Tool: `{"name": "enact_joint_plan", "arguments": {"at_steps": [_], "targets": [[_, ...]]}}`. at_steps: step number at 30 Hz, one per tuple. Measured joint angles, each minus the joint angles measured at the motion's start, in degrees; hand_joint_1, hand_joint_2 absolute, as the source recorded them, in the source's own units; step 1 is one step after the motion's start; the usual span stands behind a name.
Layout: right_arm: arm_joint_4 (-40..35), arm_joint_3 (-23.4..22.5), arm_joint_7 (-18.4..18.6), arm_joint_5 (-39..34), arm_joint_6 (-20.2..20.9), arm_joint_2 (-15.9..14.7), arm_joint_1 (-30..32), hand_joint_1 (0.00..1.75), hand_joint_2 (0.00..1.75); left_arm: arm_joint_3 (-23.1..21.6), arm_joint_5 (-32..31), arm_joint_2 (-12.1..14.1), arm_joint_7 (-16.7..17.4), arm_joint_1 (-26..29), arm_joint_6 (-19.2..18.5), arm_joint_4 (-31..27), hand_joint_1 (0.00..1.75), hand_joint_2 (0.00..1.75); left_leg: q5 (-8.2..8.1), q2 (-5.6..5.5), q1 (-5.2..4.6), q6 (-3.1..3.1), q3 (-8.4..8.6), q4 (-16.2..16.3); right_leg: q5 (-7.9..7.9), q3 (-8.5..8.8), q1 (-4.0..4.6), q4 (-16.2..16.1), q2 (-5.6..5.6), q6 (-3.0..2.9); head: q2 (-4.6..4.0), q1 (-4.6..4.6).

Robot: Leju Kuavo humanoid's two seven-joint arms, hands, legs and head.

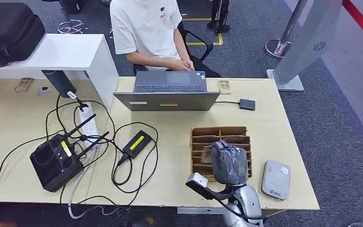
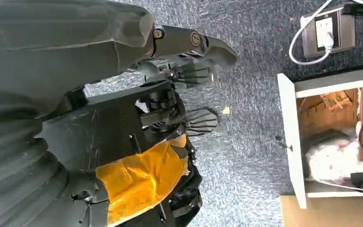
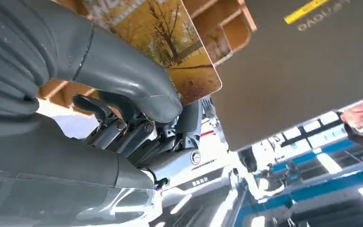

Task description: Pass the card to the sensor for recognition and then transmit it.

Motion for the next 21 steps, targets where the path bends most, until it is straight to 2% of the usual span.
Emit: {"name": "enact_joint_plan", "arguments": {"at_steps": [6,10,15,17,19,21], "targets": [[-0.20,0.85,0.46,-1.21,0.00,0.00,-0.77,1.75,1.75,0.00,-0.07,0.00,0.09,-0.03,-0.17,0.00,0.00,1.75,0.02,0.00,0.00,0.02,0.00,0.00,0.01,0.01,0.00,-0.01,0.00,0.02,0.00,-0.02],[-0.18,2.36,0.98,-6.64,0.02,0.02,-2.56,1.75,1.75,0.00,-0.30,0.07,0.09,-0.05,-0.50,0.00,0.00,1.75,0.07,0.00,-0.01,0.05,-0.01,0.00,0.04,0.01,-0.01,-0.01,0.00,0.05,0.00,0.00],[-1.94,6.55,7.02,-10.01,0.04,0.13,-7.45,1.75,1.75,0.00,-0.94,0.11,0.50,-0.15,-0.83,0.00,0.00,1.75,0.14,0.00,-0.01,0.09,-0.01,0.01,0.07,-0.01,-0.01,-0.01,0.00,0.04,0.00,-0.02],[-2.40,8.50,10.47,-10.64,0.07,0.09,-9.89,1.75,1.75,0.00,-1.20,0.11,0.89,-0.24,-1.11,0.00,0.00,1.75,0.17,-0.02,-0.02,0.12,-0.06,0.01,0.10,-0.04,-0.02,0.01,0.00,0.02,0.00,0.00],[-2.71,10.87,15.00,-10.75,0.09,-0.13,-14.36,1.75,1.75,0.00,-1.64,0.11,1.66,-0.44,-1.20,0.00,0.00,1.75,0.25,0.02,-0.08,0.14,-0.11,0.01,0.21,-0.15,-0.10,0.00,0.03,0.16,0.00,-0.04],[-2.65,13.12,17.66,-10.17,0.11,-0.42,-18.64,1.75,1.75,-0.04,-2.12,0.07,2.29,-0.67,-1.29,0.00,0.00,1.75,0.34,-0.01,-0.11,0.24,-0.11,0.01,0.20,-0.18,-0.12,-0.02,0.00,0.16,0.00,0.00]]}}
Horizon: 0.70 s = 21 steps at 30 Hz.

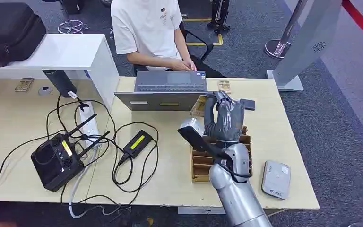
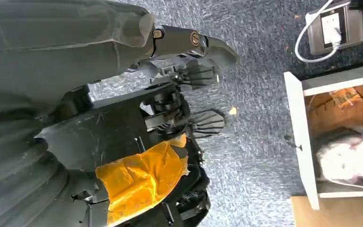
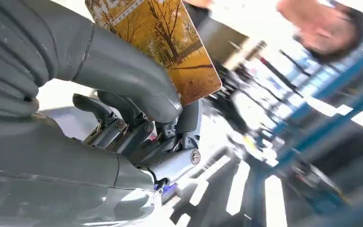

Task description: Pass the card to the sensor for recognition and then transmit it.

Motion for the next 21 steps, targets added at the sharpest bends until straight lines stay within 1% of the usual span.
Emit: {"name": "enact_joint_plan", "arguments": {"at_steps": [3,6,8,10,12,15,17,19,21], "targets": [[0.72,1.96,2.64,1.71,0.02,-0.04,-4.48,1.75,1.75,-0.09,-0.53,-0.09,0.51,-0.13,-0.11,0.02,0.00,1.75,0.07,-0.09,-0.04,0.09,-0.07,0.00,0.05,0.03,-0.04,0.00,-0.13,0.05,0.00,0.00],[1.44,3.21,3.54,2.35,0.02,-0.04,-7.73,1.75,1.75,-0.22,-0.70,-0.17,0.81,-0.21,-0.24,0.02,0.00,1.75,0.17,-0.17,-0.09,0.12,-0.12,0.00,0.10,0.02,-0.09,-0.02,-0.14,0.00,0.00,-0.02],[1.90,3.86,4.79,4.84,0.02,-0.04,-9.08,1.75,1.75,-0.29,-0.96,-0.26,1.12,-0.31,-0.44,0.02,0.00,1.75,0.18,-0.29,-0.12,0.13,-0.18,0.00,0.11,0.04,-0.14,-0.03,-0.20,0.01,0.00,-0.02],[3.44,4.45,7.30,8.28,0.02,-0.02,-11.55,1.75,1.75,-0.33,-1.47,-0.46,1.80,-0.50,-0.59,0.02,0.00,1.75,0.27,-0.32,-0.24,0.24,-0.25,0.00,0.20,-0.03,-0.27,-0.03,-0.23,0.15,0.00,-0.02],[6.33,4.87,10.87,12.73,0.02,0.33,-14.96,1.75,1.75,-0.68,-2.58,-0.99,3.09,-0.80,-1.18,0.11,0.00,1.75,0.33,-0.33,-0.26,0.33,-0.36,0.00,0.26,-0.10,-0.31,-0.03,-0.24,0.19,0.00,-0.02],[12.23,5.59,16.29,20.65,0.02,1.12,-19.92,1.75,1.75,-1.68,-3.65,-2.25,5.10,-1.09,-1.93,0.22,0.00,1.75,0.43,-0.21,-0.25,0.36,-0.53,0.05,0.50,-0.29,-0.30,-0.09,-0.16,0.22,0.00,0.02],[16.10,6.07,19.45,25.52,0.02,1.49,-22.34,1.75,1.75,-1.79,-4.13,-2.49,6.17,-1.37,-2.32,0.26,0.00,1.75,0.52,-0.26,-0.27,0.47,-0.61,0.06,0.54,-0.38,-0.31,-0.11,-0.18,0.27,0.00,0.00],[19.94,6.62,21.83,29.21,0.02,1.86,-24.17,1.75,1.75,-1.79,-4.48,-2.60,6.96,-1.59,-2.47,0.26,0.00,1.75,0.55,-0.34,-0.27,0.51,-0.69,0.07,0.54,-0.41,-0.31,-0.12,-0.35,0.27,0.00,0.00],[22.89,7.23,22.97,31.02,0.02,2.19,-25.33,1.75,1.75,-1.84,-4.68,-2.75,7.44,-1.74,-2.56,0.28,0.00,1.75,0.62,-0.39,-0.27,0.49,-0.76,0.07,0.56,-0.44,-0.31,-0.12,-0.39,0.29,0.00,-0.02]]}}
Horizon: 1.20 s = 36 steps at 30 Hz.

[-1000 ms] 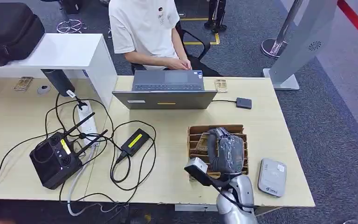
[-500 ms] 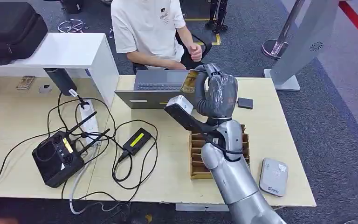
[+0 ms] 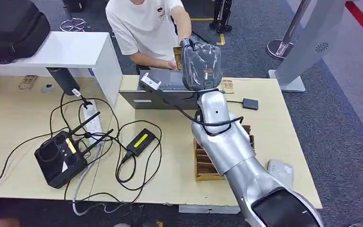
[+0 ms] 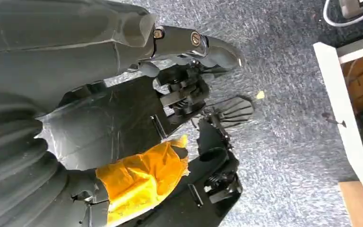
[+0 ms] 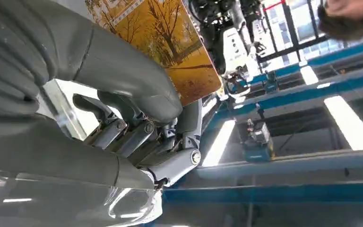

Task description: Pass the card to the sensor for recognition and then transmit it.

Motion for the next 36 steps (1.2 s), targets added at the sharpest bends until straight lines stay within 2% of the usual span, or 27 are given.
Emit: {"name": "enact_joint_plan", "arguments": {"at_steps": [3,4,26,31,34,36], "targets": [[3.44,1.13,1.13,0.50,0.00,0.33,-0.78,1.75,1.75,-0.48,0.24,-0.24,0.39,-0.15,-0.02,0.13,0.00,1.75,0.07,0.00,0.00,0.04,-0.09,0.00,0.07,-0.10,-0.02,0.00,0.00,0.04,0.00,-0.02],[4.17,1.40,1.20,0.52,0.00,0.33,-0.80,0.00,1.75,-0.66,0.35,-0.24,0.48,-0.20,-0.04,0.20,0.00,1.75,0.10,-0.03,0.00,0.03,-0.12,0.00,0.09,-0.12,-0.03,-0.01,0.00,0.06,0.00,0.02],[8.80,2.23,1.62,-0.02,-0.07,0.00,-0.31,0.00,1.75,-0.81,1.05,-0.39,1.16,-0.62,-1.73,0.39,0.00,1.75,0.32,-0.07,-0.03,0.20,-0.82,0.19,0.46,-0.67,-0.10,-0.14,-0.01,0.22,0.00,0.00],[8.80,2.14,1.85,-0.35,-0.09,-1.35,-0.32,0.00,1.75,-0.81,1.09,-0.39,1.16,-0.62,-1.70,0.39,0.00,1.75,0.33,-0.06,-0.03,0.21,-0.84,0.24,0.50,-0.69,-0.11,-0.13,0.00,0.24,0.00,0.02],[9.31,1.53,4.02,0.02,-0.07,-2.78,-0.97,0.00,1.75,-0.81,1.40,-0.37,1.14,-0.63,-1.64,0.39,0.00,1.75,0.33,-0.07,-0.03,0.22,-0.88,0.29,0.51,-0.73,-0.10,-0.13,-0.01,0.26,0.00,0.00],[10.42,0.72,5.62,0.52,-0.07,-4.90,-2.51,0.00,1.75,-0.81,2.03,-0.35,0.90,-0.61,-1.62,0.42,0.00,1.75,0.34,-0.06,-0.02,0.23,-0.91,0.32,0.59,-0.72,-0.10,-0.13,-0.01,0.35,0.00,0.00]]}}
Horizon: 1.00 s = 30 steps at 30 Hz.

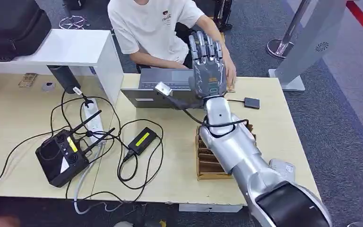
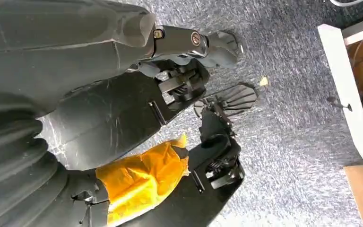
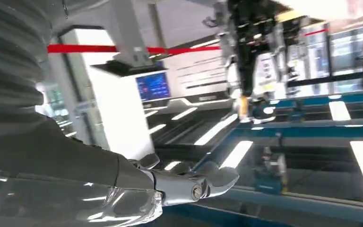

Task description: Pass the card to the sensor for recognition and then transmit it.

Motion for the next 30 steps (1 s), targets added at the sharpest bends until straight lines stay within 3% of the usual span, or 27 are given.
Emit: {"name": "enact_joint_plan", "arguments": {"at_steps": [7,13,20,25,30], "targets": [[4.91,-2.44,2.47,0.13,0.74,-12.29,-7.30,0.00,1.75,0.00,1.76,0.81,-1.59,0.28,-0.55,0.04,0.00,1.75,0.01,0.24,0.01,0.04,-0.23,0.21,0.20,-0.17,0.02,0.00,0.27,0.28,0.00,0.04],[7.21,-4.13,3.28,0.05,1.70,-21.97,-9.58,0.00,1.75,0.02,3.46,2.19,-2.60,0.63,-1.38,0.04,0.00,1.75,-0.07,0.74,0.06,0.00,-0.19,0.20,0.21,-0.36,0.13,0.01,0.73,0.31,0.00,0.02],[9.33,-5.72,3.80,0.13,3.32,-31.72,-9.38,0.00,1.75,1.77,7.95,7.34,-4.98,1.23,-4.30,0.04,0.00,1.75,-0.07,0.80,0.17,-0.12,0.09,0.04,0.12,-0.37,0.28,0.25,0.78,0.17,0.00,-0.02],[10.97,-7.30,5.28,0.11,3.47,-37.07,-6.81,0.00,1.75,2.89,8.70,8.20,-5.29,1.78,-4.37,0.04,0.00,1.75,-0.06,0.81,0.24,-0.15,0.20,-0.01,0.05,-0.27,0.34,0.28,0.80,0.07,0.00,-0.02],[12.46,-9.16,5.64,0.15,3.50,-39.84,-3.49,0.00,1.75,3.65,8.33,8.68,-5.05,2.09,-4.79,0.04,0.00,1.75,-0.11,0.84,0.25,-0.22,0.22,-0.03,0.05,-0.24,0.34,0.28,0.82,0.05,0.00,0.00]]}}
